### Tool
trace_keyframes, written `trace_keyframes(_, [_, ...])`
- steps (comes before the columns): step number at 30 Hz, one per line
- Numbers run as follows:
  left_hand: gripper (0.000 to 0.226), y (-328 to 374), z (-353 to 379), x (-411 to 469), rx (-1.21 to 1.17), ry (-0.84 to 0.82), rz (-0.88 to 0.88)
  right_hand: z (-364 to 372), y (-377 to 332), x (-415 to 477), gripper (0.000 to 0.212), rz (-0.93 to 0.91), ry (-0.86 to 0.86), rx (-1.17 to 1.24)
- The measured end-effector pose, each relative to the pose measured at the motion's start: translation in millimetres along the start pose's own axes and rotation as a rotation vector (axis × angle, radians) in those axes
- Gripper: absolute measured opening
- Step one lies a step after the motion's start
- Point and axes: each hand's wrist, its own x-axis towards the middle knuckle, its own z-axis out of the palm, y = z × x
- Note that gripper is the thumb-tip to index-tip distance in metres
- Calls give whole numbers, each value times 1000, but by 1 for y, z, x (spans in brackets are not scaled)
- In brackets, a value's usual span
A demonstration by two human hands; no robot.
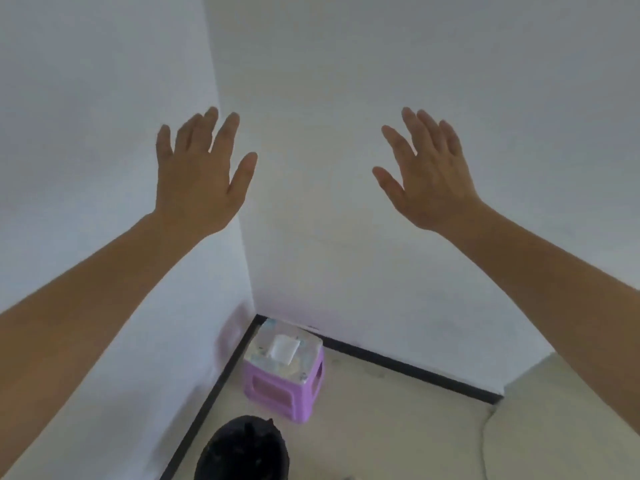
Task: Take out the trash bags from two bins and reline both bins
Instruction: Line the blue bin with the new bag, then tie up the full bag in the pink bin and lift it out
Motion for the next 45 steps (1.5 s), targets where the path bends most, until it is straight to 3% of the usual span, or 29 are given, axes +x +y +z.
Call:
trace_keyframes(4, [59, 112, -21, 26, -277, 68, 168, -103, 70, -87, 61, 236, -10, -216])
trace_keyframes(12, [64, 395, -111, -22, -595, -18, 575, -274, 154, -317, 63, 699, -118, -531])
trace_keyframes(18, [62, 592, -188, -98, -733, 12, 818, -372, 208, -492, 60, 835, -153, -688])
trace_keyframes(23, [62, 760, -241, -176, -887, -10, 899, -458, 255, -651, 61, 905, -221, -827])
trace_keyframes(27, [65, 883, -284, -251, -940, -64, 1028, -526, 296, -774, 61, 1076, -246, -922])
trace_keyframes(34, [63, 1068, -324, -321, -1038, 14, 1216, -561, 391, -919, 63, 1329, -219, -981])
trace_keyframes(45, [67, 1414, -351, -327, -1165, -61, 1254, -612, 638, -1074, 63, 1451, -314, -1092])
